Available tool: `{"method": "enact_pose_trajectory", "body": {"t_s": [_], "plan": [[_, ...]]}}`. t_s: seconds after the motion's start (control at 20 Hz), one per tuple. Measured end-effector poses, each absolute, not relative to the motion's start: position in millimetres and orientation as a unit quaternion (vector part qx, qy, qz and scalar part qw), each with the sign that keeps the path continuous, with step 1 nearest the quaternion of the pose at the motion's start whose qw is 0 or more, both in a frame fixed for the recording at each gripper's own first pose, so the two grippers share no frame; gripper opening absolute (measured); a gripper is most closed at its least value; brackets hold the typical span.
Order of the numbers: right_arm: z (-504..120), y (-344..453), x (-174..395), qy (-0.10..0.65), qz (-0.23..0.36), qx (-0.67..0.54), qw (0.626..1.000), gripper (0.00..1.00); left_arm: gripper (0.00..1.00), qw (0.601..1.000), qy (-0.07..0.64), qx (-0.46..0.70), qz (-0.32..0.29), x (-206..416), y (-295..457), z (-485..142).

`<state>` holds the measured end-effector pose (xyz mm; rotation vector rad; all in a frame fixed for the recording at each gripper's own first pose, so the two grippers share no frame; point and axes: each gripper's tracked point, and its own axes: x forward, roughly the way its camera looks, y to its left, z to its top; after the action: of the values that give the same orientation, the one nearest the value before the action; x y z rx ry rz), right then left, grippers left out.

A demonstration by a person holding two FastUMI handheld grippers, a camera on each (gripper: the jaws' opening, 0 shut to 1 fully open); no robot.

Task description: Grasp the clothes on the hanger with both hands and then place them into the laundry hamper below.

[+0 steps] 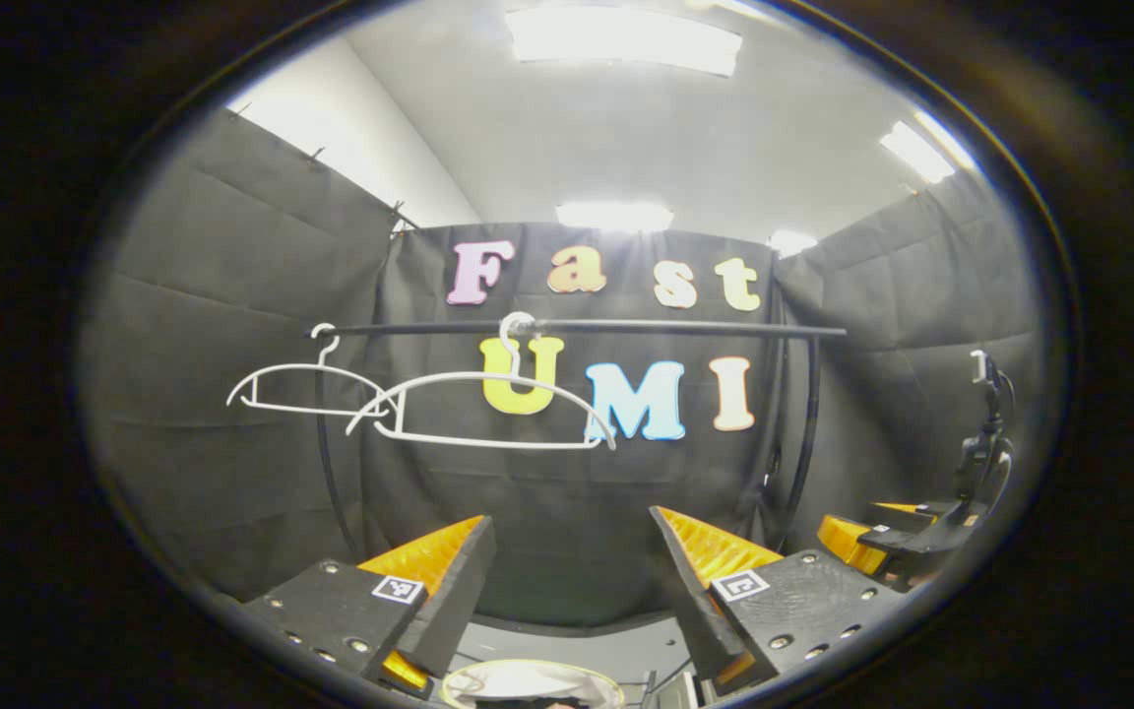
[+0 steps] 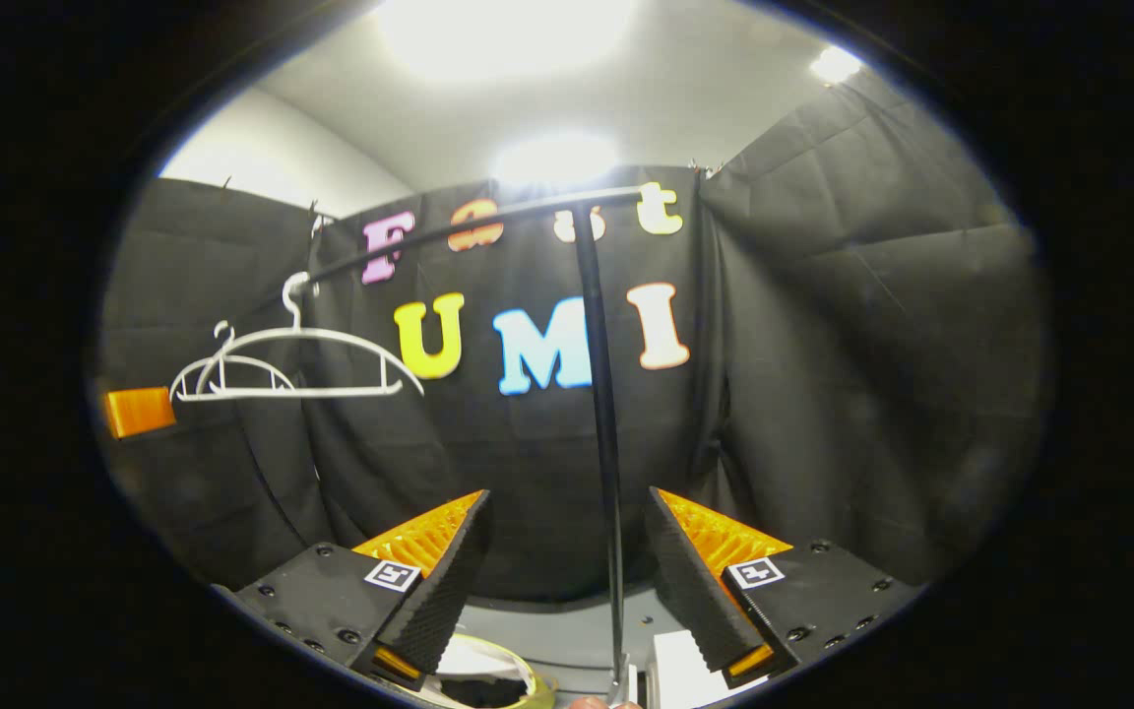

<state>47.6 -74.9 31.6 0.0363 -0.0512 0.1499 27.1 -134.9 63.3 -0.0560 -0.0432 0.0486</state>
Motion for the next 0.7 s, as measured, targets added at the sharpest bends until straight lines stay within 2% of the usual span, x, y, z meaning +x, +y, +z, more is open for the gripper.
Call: {"method": "enact_pose_trajectory", "body": {"t_s": [0.1, 0.3, 0.45, 0.7], "plan": [[45.7, -73.3, 44.1, -0.043, 0.075, 0.022, 0.996, 0.92, 0.91, 0.998, -0.037, -0.032, 0.032, 15.1, -130.9, 80.5], [49.1, -56.6, 29.7, -0.036, 0.080, 0.005, 0.996, 0.92, 0.90, 0.998, -0.023, 0.003, 0.065, -4.8, -98.0, 94.2], [46.5, -44.1, 17.6, -0.037, 0.080, -0.016, 0.996, 0.92, 0.90, 0.996, -0.011, 0.020, 0.087, -2.6, -70.6, 86.0], [46.9, -28.1, 1.0, -0.050, 0.067, -0.034, 0.996, 0.92, 0.91, 0.998, 0.010, 0.001, 0.067, 2.5, -51.5, 65.4]]}}
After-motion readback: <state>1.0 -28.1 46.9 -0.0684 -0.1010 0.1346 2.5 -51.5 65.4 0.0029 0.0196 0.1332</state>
